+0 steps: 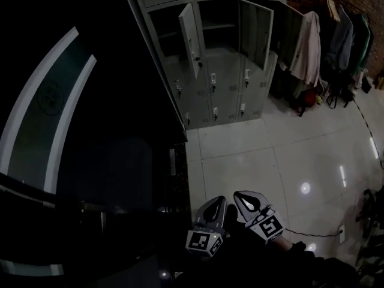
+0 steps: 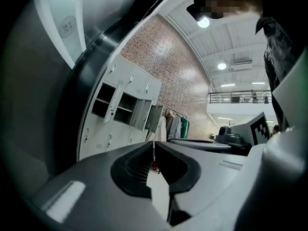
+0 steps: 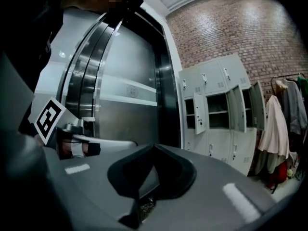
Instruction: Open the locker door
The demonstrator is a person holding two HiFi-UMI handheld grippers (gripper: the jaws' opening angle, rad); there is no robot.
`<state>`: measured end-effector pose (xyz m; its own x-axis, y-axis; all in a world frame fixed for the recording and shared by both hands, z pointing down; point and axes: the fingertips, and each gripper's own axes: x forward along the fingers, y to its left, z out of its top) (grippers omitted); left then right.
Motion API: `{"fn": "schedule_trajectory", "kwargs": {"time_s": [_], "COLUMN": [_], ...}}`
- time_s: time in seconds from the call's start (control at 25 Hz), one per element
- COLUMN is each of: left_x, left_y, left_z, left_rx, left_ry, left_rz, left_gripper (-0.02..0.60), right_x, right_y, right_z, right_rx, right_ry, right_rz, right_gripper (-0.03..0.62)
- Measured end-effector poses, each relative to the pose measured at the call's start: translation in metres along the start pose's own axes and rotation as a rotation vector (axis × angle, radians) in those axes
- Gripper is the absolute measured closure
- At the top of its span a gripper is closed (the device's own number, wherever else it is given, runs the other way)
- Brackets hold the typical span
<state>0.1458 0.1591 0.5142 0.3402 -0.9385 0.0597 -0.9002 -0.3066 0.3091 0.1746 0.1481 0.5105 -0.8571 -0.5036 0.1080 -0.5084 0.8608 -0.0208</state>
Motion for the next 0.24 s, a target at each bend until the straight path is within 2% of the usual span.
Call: {"fn": "schedule_trajectory", "kwargs": {"time_s": [0.08, 0.24], "left_x": [-0.034, -0.089], "left_y": [-0.003, -0.008], "left_z": [-0.005, -0.013], "left_rx": [-0.017, -0.028], "left_ry": [-0.008, -0.024], "left_rz": [0.029, 0.057], "left_gripper": [0.552, 0.552], "right_x": [-0.012, -0.036], "right_y": [0.034, 0.086], "right_z": [0.003, 0.002], "right_rx": [-0.014, -0.018], "right_ry": [-0.012, -0.023], "right_rz": [0.029, 0.032], "right_gripper": [0.592, 0.592]}}
